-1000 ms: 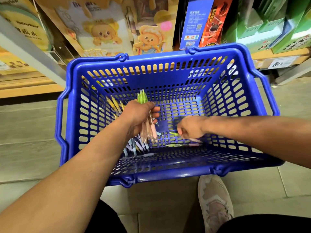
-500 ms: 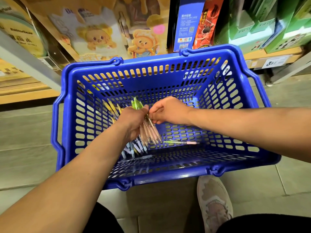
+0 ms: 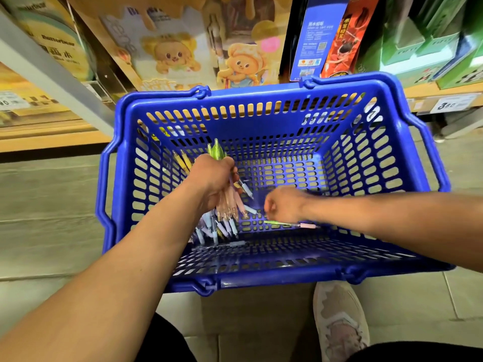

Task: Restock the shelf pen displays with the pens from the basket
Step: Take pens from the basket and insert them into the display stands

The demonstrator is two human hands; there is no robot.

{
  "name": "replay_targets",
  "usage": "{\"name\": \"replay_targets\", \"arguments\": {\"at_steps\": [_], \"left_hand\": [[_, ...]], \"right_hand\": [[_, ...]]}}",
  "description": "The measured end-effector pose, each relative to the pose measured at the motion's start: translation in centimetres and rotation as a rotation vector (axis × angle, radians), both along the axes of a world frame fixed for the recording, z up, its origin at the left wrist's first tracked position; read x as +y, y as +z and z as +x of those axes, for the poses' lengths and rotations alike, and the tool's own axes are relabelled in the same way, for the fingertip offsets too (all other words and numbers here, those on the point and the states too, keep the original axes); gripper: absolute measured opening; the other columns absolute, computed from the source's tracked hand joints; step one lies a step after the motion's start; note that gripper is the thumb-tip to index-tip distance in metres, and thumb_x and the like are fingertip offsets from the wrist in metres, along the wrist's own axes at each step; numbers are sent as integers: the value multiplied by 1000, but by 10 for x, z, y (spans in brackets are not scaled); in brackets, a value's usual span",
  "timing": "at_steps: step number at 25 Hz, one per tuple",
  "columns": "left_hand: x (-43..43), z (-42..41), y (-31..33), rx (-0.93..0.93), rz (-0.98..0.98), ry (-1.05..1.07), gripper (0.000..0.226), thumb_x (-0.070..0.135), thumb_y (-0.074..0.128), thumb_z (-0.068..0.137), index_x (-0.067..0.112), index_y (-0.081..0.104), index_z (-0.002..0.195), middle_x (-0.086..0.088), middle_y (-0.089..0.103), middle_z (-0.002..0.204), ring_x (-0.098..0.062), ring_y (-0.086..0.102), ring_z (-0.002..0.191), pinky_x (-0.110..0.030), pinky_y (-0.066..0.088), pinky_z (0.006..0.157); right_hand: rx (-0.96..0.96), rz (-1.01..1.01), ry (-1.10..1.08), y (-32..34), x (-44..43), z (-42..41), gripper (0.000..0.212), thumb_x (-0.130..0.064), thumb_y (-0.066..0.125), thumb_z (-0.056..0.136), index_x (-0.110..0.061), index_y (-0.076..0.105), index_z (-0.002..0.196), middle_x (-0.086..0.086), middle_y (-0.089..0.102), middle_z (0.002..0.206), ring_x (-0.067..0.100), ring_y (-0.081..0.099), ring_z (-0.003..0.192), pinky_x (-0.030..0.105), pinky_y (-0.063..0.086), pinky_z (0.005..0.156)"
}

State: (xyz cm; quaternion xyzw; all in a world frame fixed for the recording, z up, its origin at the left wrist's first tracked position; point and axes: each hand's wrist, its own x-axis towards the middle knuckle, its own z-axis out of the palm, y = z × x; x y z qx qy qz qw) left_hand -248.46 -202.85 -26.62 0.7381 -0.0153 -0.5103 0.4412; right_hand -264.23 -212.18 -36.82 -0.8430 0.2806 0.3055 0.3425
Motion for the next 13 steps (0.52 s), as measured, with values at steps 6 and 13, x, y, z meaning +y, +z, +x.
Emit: {"name": "replay_targets", "arguments": {"at_steps": [6, 13], "left_hand": [[-2, 6, 6, 75, -27, -5, 26, 18, 65, 100, -5, 53, 105, -8, 55, 71, -16, 60, 50, -49, 61, 83], [-7, 7, 5, 139, -44, -22, 24, 14, 76, 90, -1, 62, 102, -5, 56, 65, -16, 56, 48, -28, 56, 51]], "right_hand": [[54, -316, 382, -36, 22, -27, 48, 1, 62, 92, -12, 47, 136, 10, 52, 126, 35, 67, 103, 43, 57, 79], [47, -131, 103, -33, 0, -11, 22, -26, 77, 88, -16, 65, 104, -1, 63, 94, 23, 66, 93, 26, 49, 72]]}}
